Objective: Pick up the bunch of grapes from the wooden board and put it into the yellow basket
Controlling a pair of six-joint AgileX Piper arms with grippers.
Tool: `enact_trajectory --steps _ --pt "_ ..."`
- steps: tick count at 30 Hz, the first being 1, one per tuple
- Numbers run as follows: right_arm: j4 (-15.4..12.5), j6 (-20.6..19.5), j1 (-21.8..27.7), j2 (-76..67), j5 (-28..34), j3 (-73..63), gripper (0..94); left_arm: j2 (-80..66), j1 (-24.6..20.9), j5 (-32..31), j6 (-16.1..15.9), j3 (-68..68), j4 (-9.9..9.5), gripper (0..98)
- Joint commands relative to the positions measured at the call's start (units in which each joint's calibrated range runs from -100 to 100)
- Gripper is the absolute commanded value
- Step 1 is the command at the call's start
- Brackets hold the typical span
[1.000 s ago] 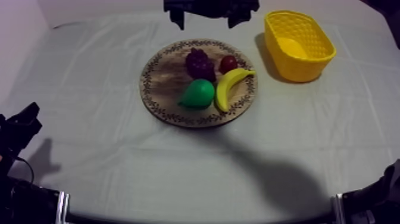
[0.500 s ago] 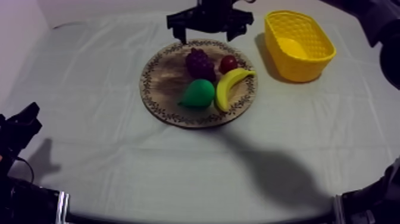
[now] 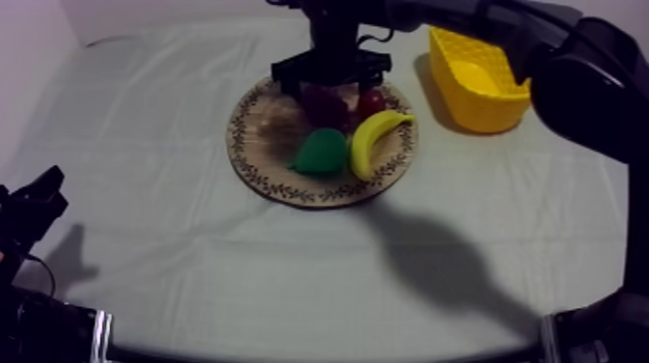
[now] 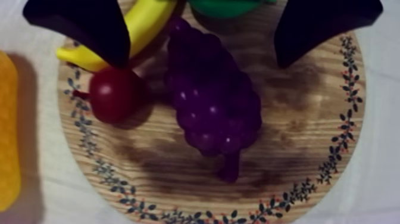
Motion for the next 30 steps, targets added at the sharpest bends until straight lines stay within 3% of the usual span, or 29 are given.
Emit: enact_trajectory --steps 1,21,30 --pt "-0.09 0.07 -0.09 2.06 0.09 -1.17 85.2 0.0 0.01 -0.02 -0.02 -0.03 0.02 0.1" --pt "-1.01 1.62 0.51 10.91 -0.18 -10.0 79.8 0.0 0.01 -0.02 -0.02 -0.03 0.02 0.1" --pt "-0.69 1.62 0.6 11.63 -0.77 -10.52 58.7 0.0 0.01 -0.02 -0.02 -0.03 0.02 0.1"
